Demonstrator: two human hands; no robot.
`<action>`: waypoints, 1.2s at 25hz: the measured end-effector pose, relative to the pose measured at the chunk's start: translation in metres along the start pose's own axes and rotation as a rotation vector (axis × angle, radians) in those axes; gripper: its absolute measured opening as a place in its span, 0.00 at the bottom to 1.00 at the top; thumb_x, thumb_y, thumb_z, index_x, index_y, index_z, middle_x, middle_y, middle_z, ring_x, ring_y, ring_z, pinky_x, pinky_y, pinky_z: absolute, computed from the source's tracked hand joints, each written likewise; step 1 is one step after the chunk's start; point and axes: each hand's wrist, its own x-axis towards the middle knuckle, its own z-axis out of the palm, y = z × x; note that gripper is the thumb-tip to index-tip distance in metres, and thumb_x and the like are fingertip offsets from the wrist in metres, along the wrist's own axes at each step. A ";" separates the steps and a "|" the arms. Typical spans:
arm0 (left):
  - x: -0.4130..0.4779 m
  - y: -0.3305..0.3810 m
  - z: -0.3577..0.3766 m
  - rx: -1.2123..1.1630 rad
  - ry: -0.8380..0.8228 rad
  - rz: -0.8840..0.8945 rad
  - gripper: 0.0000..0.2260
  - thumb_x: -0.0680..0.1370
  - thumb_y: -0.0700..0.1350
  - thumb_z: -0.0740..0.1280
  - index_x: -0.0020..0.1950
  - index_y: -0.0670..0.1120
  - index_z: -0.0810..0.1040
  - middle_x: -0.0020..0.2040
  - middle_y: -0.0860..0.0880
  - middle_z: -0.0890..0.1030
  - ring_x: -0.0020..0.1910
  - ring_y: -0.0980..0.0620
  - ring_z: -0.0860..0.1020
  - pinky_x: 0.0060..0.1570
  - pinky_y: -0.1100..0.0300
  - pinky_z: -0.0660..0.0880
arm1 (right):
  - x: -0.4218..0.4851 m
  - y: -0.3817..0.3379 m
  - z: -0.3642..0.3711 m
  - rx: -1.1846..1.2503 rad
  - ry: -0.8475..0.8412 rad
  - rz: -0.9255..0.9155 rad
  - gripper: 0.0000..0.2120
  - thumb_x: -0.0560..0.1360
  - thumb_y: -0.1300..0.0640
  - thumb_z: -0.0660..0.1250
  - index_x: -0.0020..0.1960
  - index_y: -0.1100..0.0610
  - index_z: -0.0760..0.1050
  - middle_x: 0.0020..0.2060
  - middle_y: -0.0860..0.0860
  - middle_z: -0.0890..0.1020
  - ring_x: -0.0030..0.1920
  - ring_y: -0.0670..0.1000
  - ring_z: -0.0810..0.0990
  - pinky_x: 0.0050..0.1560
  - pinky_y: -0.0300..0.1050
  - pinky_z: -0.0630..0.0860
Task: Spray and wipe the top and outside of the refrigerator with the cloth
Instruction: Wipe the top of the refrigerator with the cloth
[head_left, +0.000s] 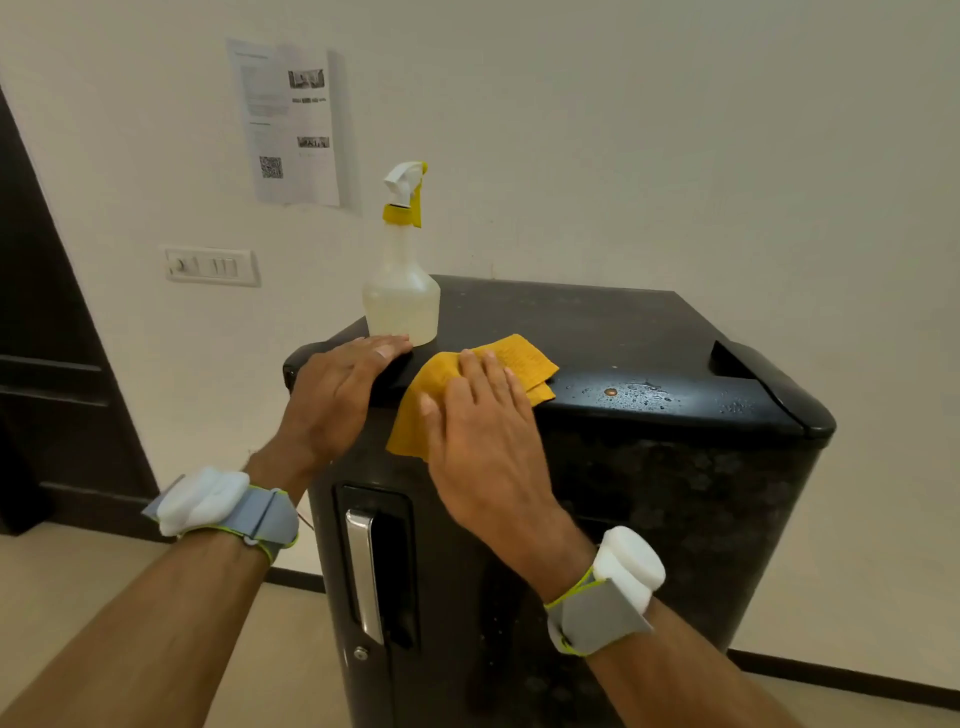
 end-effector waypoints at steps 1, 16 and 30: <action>-0.002 -0.001 0.001 0.011 0.016 0.009 0.25 0.79 0.52 0.49 0.66 0.48 0.79 0.66 0.51 0.79 0.69 0.55 0.73 0.73 0.50 0.65 | 0.006 0.000 0.001 0.025 0.047 0.059 0.17 0.84 0.48 0.50 0.63 0.57 0.69 0.68 0.59 0.74 0.72 0.59 0.66 0.76 0.57 0.58; -0.004 -0.011 0.006 0.167 0.056 0.178 0.25 0.82 0.54 0.47 0.69 0.45 0.76 0.68 0.46 0.77 0.70 0.50 0.73 0.73 0.49 0.65 | 0.056 -0.020 0.032 -0.367 0.168 0.250 0.24 0.83 0.45 0.48 0.59 0.60 0.76 0.58 0.58 0.80 0.63 0.59 0.75 0.70 0.55 0.66; -0.006 -0.009 0.005 0.215 0.100 0.194 0.26 0.82 0.54 0.48 0.69 0.43 0.75 0.68 0.44 0.77 0.70 0.47 0.73 0.72 0.55 0.61 | 0.042 -0.020 0.042 -0.354 0.166 -0.052 0.18 0.83 0.50 0.51 0.61 0.59 0.74 0.56 0.56 0.79 0.59 0.60 0.75 0.66 0.53 0.67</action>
